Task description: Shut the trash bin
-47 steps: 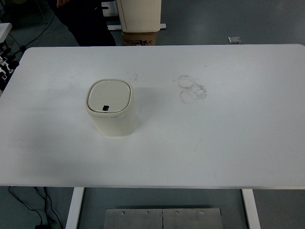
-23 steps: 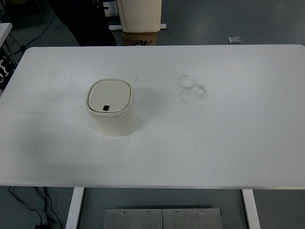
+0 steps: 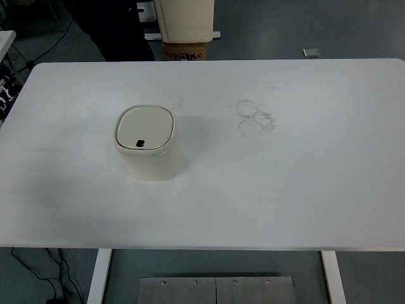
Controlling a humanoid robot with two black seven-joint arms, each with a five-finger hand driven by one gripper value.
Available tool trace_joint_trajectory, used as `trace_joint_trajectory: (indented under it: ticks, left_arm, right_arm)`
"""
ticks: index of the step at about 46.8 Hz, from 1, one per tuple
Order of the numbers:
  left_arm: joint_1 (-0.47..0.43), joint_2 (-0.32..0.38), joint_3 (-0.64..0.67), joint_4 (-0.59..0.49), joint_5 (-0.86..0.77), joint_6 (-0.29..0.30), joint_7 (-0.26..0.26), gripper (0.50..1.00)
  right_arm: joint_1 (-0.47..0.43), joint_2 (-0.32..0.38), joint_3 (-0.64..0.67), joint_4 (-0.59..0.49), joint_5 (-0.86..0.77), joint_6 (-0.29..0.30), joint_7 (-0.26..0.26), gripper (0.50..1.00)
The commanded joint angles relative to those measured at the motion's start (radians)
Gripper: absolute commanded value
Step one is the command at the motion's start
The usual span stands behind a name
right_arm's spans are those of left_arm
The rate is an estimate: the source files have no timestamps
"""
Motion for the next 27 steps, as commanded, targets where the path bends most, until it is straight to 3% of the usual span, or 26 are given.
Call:
trace_joint_trajectory:
  ticks: [1, 27]
  left_arm:
    - [-0.001, 0.0, 0.0, 0.0, 0.001, 0.0, 0.001, 1.0]
    - [-0.001, 0.012, -0.004, 0.0, 0.002, 0.0, 0.0, 1.0]
  right_arm:
    - [0.0, 0.0, 0.0, 0.0, 0.0, 0.0, 0.0, 0.991]
    - [0.0, 0.0, -0.002, 0.003, -0.003, 0.002, -0.002, 0.991]
